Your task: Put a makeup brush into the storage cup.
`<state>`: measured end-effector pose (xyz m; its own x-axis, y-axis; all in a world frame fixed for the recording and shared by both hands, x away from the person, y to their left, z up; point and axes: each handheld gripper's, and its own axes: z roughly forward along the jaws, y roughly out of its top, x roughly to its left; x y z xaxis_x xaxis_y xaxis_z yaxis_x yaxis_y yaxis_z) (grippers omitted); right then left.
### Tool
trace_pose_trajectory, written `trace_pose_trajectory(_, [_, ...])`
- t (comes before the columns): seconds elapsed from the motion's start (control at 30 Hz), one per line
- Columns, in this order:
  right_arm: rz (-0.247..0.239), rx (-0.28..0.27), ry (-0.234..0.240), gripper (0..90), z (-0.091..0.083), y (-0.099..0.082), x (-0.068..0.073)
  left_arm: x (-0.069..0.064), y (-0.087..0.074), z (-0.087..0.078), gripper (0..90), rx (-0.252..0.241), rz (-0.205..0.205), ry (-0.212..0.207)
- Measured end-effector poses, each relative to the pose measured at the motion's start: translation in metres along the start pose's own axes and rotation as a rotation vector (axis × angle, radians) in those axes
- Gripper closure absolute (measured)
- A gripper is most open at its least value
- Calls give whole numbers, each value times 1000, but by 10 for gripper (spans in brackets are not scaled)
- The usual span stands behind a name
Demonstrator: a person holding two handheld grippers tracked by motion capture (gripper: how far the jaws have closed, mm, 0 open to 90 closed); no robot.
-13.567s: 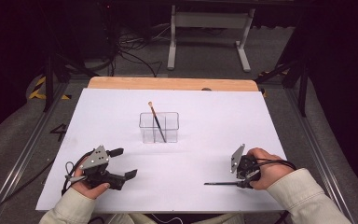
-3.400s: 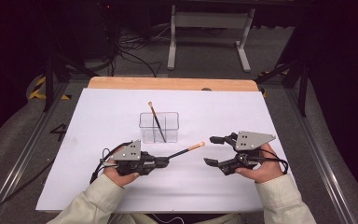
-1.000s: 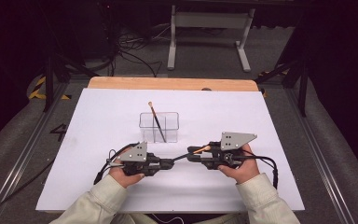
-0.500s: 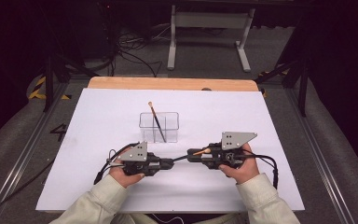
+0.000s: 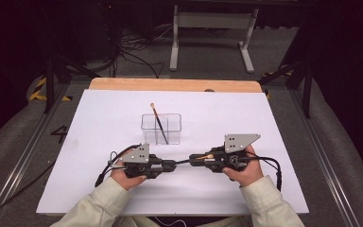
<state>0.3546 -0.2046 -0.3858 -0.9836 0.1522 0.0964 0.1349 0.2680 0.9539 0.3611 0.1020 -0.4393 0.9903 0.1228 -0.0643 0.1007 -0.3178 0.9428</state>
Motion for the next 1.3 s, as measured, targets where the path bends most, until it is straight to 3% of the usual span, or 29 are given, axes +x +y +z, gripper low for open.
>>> trace_pose_trajectory(0.1, [0,2,0,834,-1,1,1,0,0,-1,780,5,-8,9])
trace_pose_trajectory(0.37, [8,-4,-5,834,-9,12,0,-1,0,-7,565,14,-40,46])
trace_pose_trajectory(0.53, [8,13,-17,834,-14,24,-2,-5,-1,-13,533,37,-38,62])
trace_pose_trajectory(0.9, [25,9,-49,834,-20,41,-9,-6,-6,-23,462,24,-67,104])
trace_pose_trajectory(1.07, [47,14,-76,834,-20,47,-13,-6,-8,-27,352,20,-88,121])
trace_pose_trajectory(1.3, [64,36,-116,834,-21,59,-17,-5,-9,-32,285,20,-99,149])
